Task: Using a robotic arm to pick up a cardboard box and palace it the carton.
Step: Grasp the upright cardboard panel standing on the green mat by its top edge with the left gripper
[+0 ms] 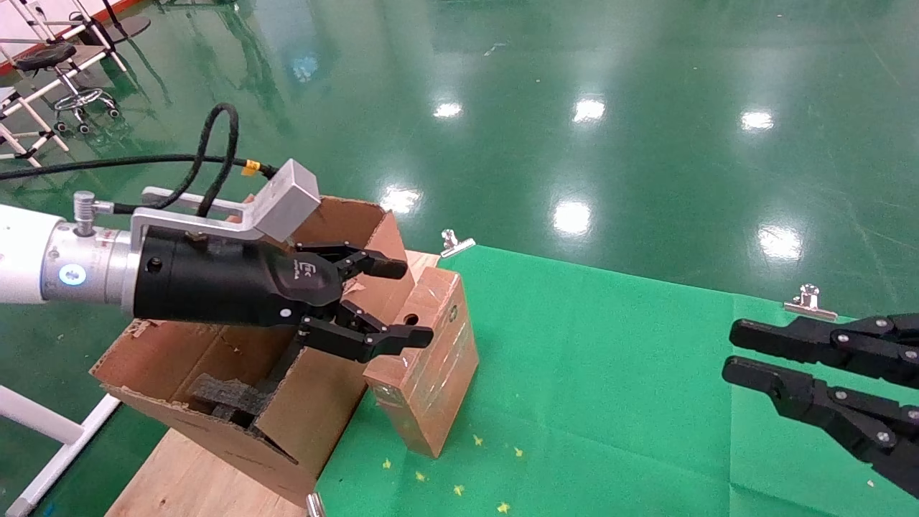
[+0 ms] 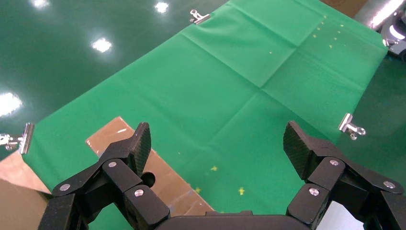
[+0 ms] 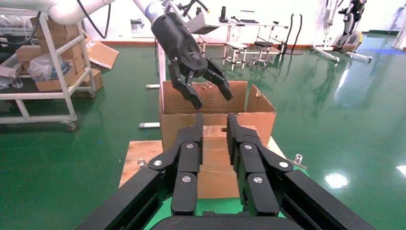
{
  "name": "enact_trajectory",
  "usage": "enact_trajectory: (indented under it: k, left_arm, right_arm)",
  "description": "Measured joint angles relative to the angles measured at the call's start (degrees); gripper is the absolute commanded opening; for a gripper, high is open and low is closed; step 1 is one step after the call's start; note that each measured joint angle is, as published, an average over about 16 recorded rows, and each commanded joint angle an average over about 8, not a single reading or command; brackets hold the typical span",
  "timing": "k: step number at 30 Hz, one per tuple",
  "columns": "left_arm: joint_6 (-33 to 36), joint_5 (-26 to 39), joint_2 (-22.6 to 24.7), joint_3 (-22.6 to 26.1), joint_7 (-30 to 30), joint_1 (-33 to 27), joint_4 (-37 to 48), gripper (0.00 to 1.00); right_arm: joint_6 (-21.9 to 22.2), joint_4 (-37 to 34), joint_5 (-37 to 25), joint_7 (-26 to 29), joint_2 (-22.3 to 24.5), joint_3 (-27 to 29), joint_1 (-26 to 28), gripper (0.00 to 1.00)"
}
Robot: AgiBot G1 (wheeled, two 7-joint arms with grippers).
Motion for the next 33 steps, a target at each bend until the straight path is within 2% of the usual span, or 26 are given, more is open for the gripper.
enact_trajectory:
  k: [6,16,27,28,33]
  left_arm:
    - [1.45,6.33,2.36,2.94,-6.44,-4.1,0.51,1.0]
    - [5.21,17.32,8.85,9.73,-19.07,-12.03,3.61,1.0]
    - [6.3,23.37,14.34,16.3,-25.78,-16.32,6.61,1.0]
    - [6.31,23.71,14.71,16.84,-26.13,-16.58,6.76,1.0]
    - [6.38,24.88,16.26,19.24,-27.49,-17.61,7.39,1.0]
  right_arm:
    - [0.0,0.0,0.0,0.0,0.0,0.0,0.0,0.0]
    - [0.0,0.0,0.0,0.0,0.0,0.0,0.0,0.0]
    - [0.0,0.0,0.0,0.0,0.0,-0.01,0.0,0.0]
    - [0.0,0.0,0.0,0.0,0.0,-0.01,0.0,0.1]
    - [0.0,0.0,0.01,0.0,0.0,-0.01,0.0,0.73]
